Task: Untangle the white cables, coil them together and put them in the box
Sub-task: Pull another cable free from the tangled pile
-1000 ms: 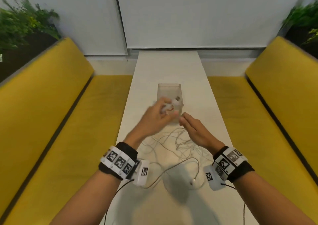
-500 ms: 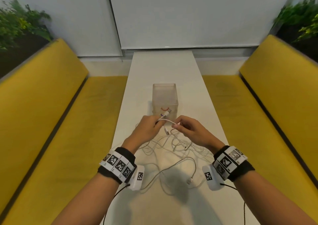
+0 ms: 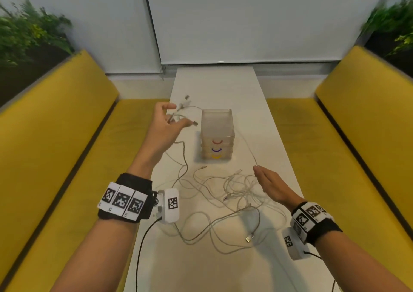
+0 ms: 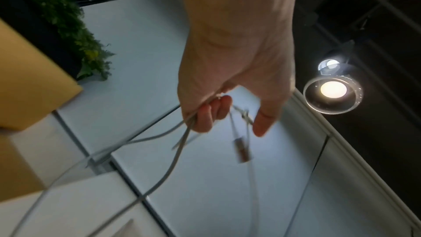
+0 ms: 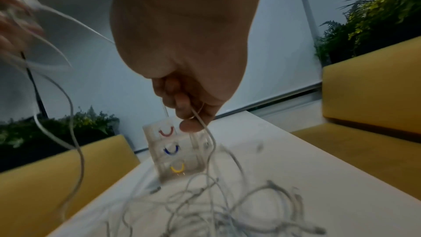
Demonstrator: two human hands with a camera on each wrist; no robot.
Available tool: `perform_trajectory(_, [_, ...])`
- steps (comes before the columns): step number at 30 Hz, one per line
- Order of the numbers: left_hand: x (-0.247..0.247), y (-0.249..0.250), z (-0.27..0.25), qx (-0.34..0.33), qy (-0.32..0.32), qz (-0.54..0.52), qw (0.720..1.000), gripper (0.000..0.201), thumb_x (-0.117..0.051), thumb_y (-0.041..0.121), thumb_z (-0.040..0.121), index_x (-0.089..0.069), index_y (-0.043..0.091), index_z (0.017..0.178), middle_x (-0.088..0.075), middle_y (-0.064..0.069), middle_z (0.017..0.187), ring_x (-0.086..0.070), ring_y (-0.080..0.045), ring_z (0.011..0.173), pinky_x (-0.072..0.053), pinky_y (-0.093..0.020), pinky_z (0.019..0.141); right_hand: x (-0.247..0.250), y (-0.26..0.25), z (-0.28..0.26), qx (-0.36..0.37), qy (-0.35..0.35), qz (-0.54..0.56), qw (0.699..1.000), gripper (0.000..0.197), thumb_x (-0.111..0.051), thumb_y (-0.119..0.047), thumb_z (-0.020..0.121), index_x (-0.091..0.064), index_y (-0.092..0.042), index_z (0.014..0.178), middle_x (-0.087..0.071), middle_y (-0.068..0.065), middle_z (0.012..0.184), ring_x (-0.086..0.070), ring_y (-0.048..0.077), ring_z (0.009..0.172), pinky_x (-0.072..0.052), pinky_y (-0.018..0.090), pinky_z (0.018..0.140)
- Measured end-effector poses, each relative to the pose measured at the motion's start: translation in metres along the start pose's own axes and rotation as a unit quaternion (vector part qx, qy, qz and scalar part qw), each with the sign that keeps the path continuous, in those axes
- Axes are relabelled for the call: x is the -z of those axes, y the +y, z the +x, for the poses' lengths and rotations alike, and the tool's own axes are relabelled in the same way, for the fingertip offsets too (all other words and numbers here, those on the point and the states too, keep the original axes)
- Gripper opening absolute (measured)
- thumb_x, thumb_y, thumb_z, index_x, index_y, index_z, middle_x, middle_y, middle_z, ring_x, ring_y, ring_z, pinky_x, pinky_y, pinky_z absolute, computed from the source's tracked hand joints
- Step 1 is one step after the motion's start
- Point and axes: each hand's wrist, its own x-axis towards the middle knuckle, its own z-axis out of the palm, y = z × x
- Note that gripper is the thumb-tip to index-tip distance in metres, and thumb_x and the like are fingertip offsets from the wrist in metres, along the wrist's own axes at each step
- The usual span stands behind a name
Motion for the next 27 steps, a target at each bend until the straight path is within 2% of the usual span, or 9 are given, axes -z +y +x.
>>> perform_trajectory(4, [-0.031, -0.009, -0.022, -0.06, 0.062, -0.075, 0.993, 0.059, -0.064, -0.001, 0.083, -0.041, 0.029, 0.128, -0.042, 0.002, 0.079, -0.042, -0.014, 0.072, -0.043, -0.035, 0.067, 0.003, -0.015, 0.01, -0.041, -0.017, -0.068, 0.997, 0.04, -0.031, -0.036, 0.107, -0.053, -0.006, 0.093, -0.058, 0.002, 0.087, -0.051, 0.017, 0.077, -0.038, 0.033, 0.073])
perform_trajectory(6, [-0.05, -0.016, -0.033, -0.106, -0.014, -0.072, 0.992, 0.057, -0.056, -0.01, 0.087, -0.045, 0.03, 0.126, -0.042, 0.005, 0.072, -0.043, -0.008, 0.063, -0.045, -0.026, 0.064, 0.001, -0.025, 0.013, -0.022, -0.042, -0.113, 0.993, 0.035, -0.032, -0.03, 0.107, -0.059, -0.013, 0.093, -0.06, -0.004, 0.085, -0.053, 0.015, 0.077, -0.036, 0.03, 0.074])
perform_trajectory(11, [-0.083, -0.04, -0.042, -0.151, -0.255, 0.127, 0.947, 0.051, -0.053, -0.004, 0.092, -0.052, 0.026, 0.134, -0.057, 0.007, 0.077, -0.051, 0.001, 0.06, -0.04, -0.011, 0.059, 0.001, -0.064, 0.006, 0.099, -0.119, -0.067, 0.986, 0.033, -0.041, -0.026, 0.104, -0.068, -0.021, 0.087, -0.061, -0.013, 0.081, -0.052, 0.0, 0.07, -0.039, 0.023, 0.072])
perform_trajectory(14, [-0.081, -0.055, -0.04, -0.091, -0.28, 0.116, 0.948, 0.057, -0.057, 0.009, 0.098, -0.036, 0.034, 0.144, -0.067, -0.008, 0.089, -0.061, -0.004, 0.071, -0.049, -0.024, 0.069, 0.01, -0.08, -0.003, 0.059, -0.224, -0.006, 0.973, 0.047, -0.038, -0.032, 0.103, -0.079, -0.018, 0.085, -0.069, -0.006, 0.084, -0.059, 0.01, 0.078, -0.046, 0.024, 0.082])
perform_trajectory(17, [-0.068, -0.058, -0.033, -0.031, -0.256, 0.069, 0.964, 0.032, -0.061, 0.017, 0.097, -0.054, 0.026, 0.127, -0.062, -0.001, 0.08, -0.051, -0.005, 0.054, -0.041, -0.028, 0.058, 0.019, -0.074, -0.007, -0.018, -0.293, -0.116, 0.949, 0.061, -0.03, -0.05, 0.103, -0.083, -0.024, 0.086, -0.07, -0.006, 0.121, -0.06, 0.012, 0.11, -0.038, 0.034, 0.109])
perform_trajectory(19, [-0.056, -0.055, -0.026, 0.005, -0.258, 0.023, 0.966, 0.006, -0.058, 0.011, 0.097, -0.062, 0.014, 0.099, -0.057, -0.006, 0.063, -0.04, -0.013, 0.045, -0.031, -0.027, 0.048, 0.024, -0.058, -0.001, -0.082, -0.258, -0.206, 0.941, 0.069, -0.025, -0.058, 0.102, -0.082, -0.022, 0.088, -0.069, -0.001, 0.12, -0.061, 0.017, 0.106, -0.039, 0.035, 0.104])
perform_trajectory(21, [-0.047, -0.052, -0.023, 0.048, -0.247, -0.002, 0.968, 0.012, -0.05, 0.003, 0.098, -0.057, 0.005, 0.087, -0.042, -0.007, 0.049, -0.029, -0.014, 0.04, -0.022, -0.023, 0.043, 0.023, -0.035, 0.014, -0.115, -0.203, -0.205, 0.951, 0.069, -0.027, -0.061, 0.1, -0.081, -0.019, 0.089, -0.075, 0.001, 0.104, -0.067, 0.019, 0.093, -0.047, 0.031, 0.088])
perform_trajectory(24, [-0.037, -0.054, -0.021, 0.11, -0.226, -0.059, 0.966, 0.025, -0.042, 0.009, 0.099, -0.036, 0.017, 0.076, -0.027, -0.003, 0.054, -0.017, -0.015, 0.047, -0.017, -0.021, 0.043, 0.008, -0.002, 0.042, -0.118, -0.132, -0.172, 0.969, 0.049, -0.043, -0.044, 0.102, -0.078, -0.012, 0.089, -0.076, 0.004, 0.085, -0.069, 0.019, 0.079, -0.047, 0.024, 0.069])
perform_trajectory(27, [-0.036, -0.067, -0.016, 0.178, -0.224, -0.088, 0.954, 0.027, -0.038, 0.021, 0.097, -0.024, 0.022, 0.074, -0.02, 0.001, 0.056, -0.008, -0.016, 0.054, -0.014, -0.022, 0.041, -0.016, 0.024, 0.071, -0.131, -0.066, -0.155, 0.977, 0.037, -0.051, -0.031, 0.1, -0.077, -0.007, 0.089, -0.077, 0.01, 0.088, -0.068, 0.021, 0.08, -0.044, 0.019, 0.061])
